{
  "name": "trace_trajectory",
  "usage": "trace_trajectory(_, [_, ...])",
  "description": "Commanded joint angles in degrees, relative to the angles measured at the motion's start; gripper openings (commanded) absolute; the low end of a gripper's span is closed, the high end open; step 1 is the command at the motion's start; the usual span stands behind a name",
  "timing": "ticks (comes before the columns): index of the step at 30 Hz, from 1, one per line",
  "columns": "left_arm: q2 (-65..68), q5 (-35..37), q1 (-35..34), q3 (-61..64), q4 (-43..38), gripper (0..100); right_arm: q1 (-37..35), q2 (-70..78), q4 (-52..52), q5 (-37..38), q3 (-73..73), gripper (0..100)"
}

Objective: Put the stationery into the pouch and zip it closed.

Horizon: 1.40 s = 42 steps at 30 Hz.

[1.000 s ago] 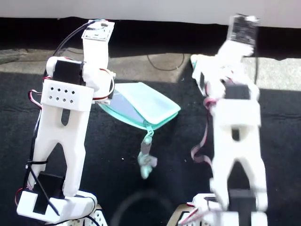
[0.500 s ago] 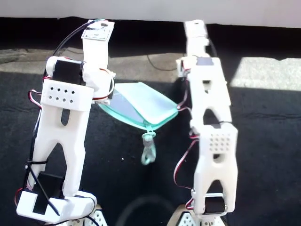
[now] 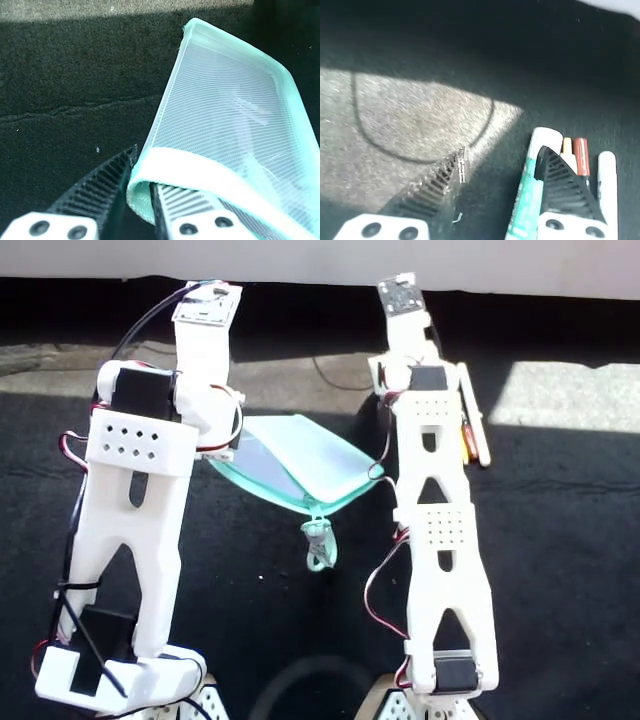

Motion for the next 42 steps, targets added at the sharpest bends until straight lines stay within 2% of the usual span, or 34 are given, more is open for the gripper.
trace_trajectory(1, [-0.2, 0.1, -1.1, -0.2, -1.6, 1, 2.9, 0.8, -2.2, 0.7, -2.7, 21.6])
trace_trajectory(7, [-0.2, 0.1, -1.0, -0.1, -3.6, 1, 4.3, 6.8, -7.2, 0.7, -2.7, 21.6])
trace_trajectory(14, [-0.1, 0.1, -0.8, 0.0, -6.4, 1, 1.5, 8.6, -7.3, 0.9, -3.1, 21.6])
trace_trajectory(18, [-0.1, 0.1, -0.8, 0.0, -6.1, 1, 0.0, 8.5, -11.3, 0.9, -3.0, 21.4])
trace_trajectory(20, [-0.1, 0.1, -0.9, 0.0, -5.9, 1, -0.6, 8.5, -12.8, 1.0, -2.8, 17.0])
trace_trajectory(24, [-0.1, 0.1, -1.1, 0.0, -5.9, 1, -1.2, 8.5, -13.7, 1.2, -2.9, 0.1])
trace_trajectory(28, [-0.1, 0.1, -1.0, 0.0, -5.9, 1, -0.6, 8.5, -13.5, 2.8, -3.3, 0.5])
trace_trajectory(34, [-0.1, 0.1, -1.1, 0.0, -5.9, 1, 2.2, 5.1, -4.2, 2.7, -9.9, 0.5])
trace_trajectory(42, [-0.1, 0.1, -1.2, 1.1, -6.2, 1, 3.0, -13.1, 14.1, 2.6, -9.9, 0.5])
